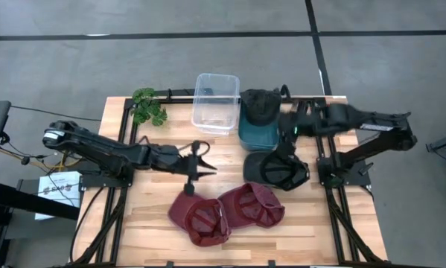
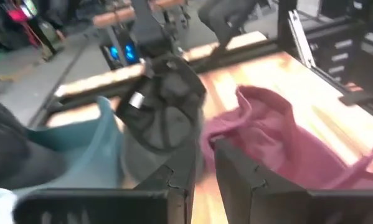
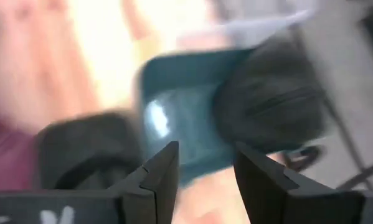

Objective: Pick & Place hat
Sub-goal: Put the black cap into the blue bin

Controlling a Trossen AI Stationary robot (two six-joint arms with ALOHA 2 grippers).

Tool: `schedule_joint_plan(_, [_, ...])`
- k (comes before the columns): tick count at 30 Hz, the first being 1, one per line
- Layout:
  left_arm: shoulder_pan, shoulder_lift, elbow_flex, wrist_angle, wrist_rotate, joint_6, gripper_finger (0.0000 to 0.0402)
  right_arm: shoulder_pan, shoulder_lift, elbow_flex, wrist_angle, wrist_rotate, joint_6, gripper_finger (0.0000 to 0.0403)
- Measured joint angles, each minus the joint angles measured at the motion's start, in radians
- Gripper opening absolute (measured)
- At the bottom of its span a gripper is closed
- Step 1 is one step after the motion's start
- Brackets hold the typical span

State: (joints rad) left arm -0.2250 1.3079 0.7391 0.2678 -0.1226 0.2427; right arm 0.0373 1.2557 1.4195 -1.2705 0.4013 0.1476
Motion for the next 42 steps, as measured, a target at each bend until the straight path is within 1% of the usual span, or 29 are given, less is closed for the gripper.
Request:
schedule_joint_plan(4, [-0.054, 0.074, 0.0, 0.016, 0.001, -0.063, 0.0059, 0.181, 0.028, -0.099, 0.01, -0.008, 0.157, 0.0157])
schedule_joint_plan(7, [-0.1, 0.121, 0.0, 0.061, 0.001, -0.075, 0.0059, 0.295, 0.068, -0.171, 0.052, -0.002, 0.291, 0.0161])
schedule_joint_plan(11, [-0.15, 0.163, 0.0, 0.135, 0.002, -0.078, 0.0059, 0.436, 0.141, -0.239, 0.067, 0.016, 0.501, 0.0158])
schedule_joint_plan(13, [-0.165, 0.168, 0.0, 0.152, 0.001, -0.105, 0.0059, 0.503, 0.18, -0.259, 0.069, 0.015, 0.615, 0.0153])
schedule_joint_plan(16, [-0.18, 0.166, 0.0, 0.153, 0.001, -0.16, 0.0059, 0.598, 0.244, -0.267, 0.075, -0.016, 0.776, 0.0143])
schedule_joint_plan(21, [-0.209, 0.158, 0.0, 0.153, 0.0, -0.181, 0.0059, 0.722, 0.342, -0.267, 0.125, -0.12, 0.94, 0.0131])
schedule_joint_plan(24, [-0.222, 0.158, 0.0, 0.153, 0.0, -0.181, 0.0059, 0.768, 0.398, -0.267, 0.148, -0.176, 1.025, 0.0127])
schedule_joint_plan(27, [-0.23, 0.159, 0.0, 0.153, 0.0, -0.181, 0.0059, 0.801, 0.46, -0.267, 0.157, -0.185, 1.086, 0.0125])
schedule_joint_plan(30, [-0.233, 0.159, 0.0, 0.156, 0.0, -0.18, 0.0059, 0.806, 0.522, -0.267, 0.146, -0.19, 1.118, 0.0125])
schedule_joint_plan(36, [-0.233, 0.159, 0.0, 0.157, 0.0, -0.181, 0.0059, 0.779, 0.613, -0.267, 0.051, -0.106, 1.162, 0.0141])
schedule_joint_plan(42, [-0.233, 0.159, 0.0, 0.159, 0.0, -0.182, 0.0059, 0.743, 0.645, -0.27, -0.027, -0.042, 1.136, 0.0178])
